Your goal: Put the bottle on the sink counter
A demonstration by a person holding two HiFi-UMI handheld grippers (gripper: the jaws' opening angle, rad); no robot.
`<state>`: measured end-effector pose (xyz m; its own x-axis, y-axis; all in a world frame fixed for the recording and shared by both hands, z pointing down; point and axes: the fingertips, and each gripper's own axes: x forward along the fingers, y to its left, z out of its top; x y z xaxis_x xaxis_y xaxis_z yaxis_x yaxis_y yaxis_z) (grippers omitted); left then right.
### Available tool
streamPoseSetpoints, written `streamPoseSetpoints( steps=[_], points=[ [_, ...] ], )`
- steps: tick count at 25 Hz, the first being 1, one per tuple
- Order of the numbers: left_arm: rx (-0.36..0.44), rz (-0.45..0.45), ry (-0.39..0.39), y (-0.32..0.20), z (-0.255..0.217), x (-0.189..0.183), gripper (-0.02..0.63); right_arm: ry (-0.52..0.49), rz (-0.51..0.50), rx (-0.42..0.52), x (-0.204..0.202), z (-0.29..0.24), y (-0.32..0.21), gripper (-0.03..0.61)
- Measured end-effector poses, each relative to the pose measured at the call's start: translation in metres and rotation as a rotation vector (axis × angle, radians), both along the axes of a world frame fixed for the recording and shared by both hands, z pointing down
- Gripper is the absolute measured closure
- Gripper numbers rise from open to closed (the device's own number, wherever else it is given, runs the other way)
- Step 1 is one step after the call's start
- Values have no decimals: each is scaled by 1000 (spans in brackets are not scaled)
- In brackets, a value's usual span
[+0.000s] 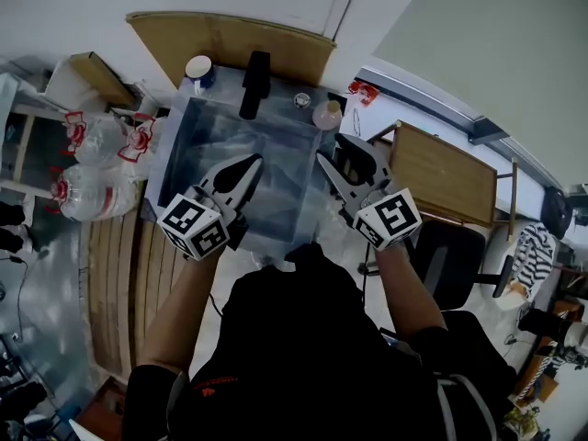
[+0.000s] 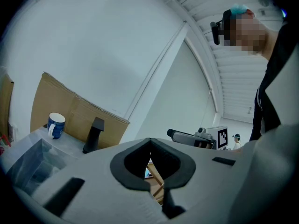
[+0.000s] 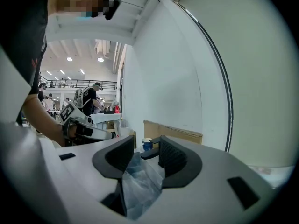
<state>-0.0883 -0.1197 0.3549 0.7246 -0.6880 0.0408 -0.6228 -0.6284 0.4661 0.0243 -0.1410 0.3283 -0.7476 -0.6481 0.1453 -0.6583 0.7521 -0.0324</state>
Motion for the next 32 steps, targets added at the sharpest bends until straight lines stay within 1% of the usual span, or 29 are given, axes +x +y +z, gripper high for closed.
streamPoseSetpoints(
  steps=[9, 13, 23, 32],
  points=[
    [21, -14, 2, -1, -11, -14, 597, 7, -32, 14, -18, -10, 14, 410],
    [34, -16, 5, -2, -14, -16, 597, 5, -39, 17, -23, -12, 16, 428],
    [32, -27, 11, -4, -15, -18, 597, 7, -36, 15, -23, -11, 16, 456],
    [32, -35, 15, -6, -14, -13, 597, 7, -35, -3, -18, -6, 14, 457]
  ],
)
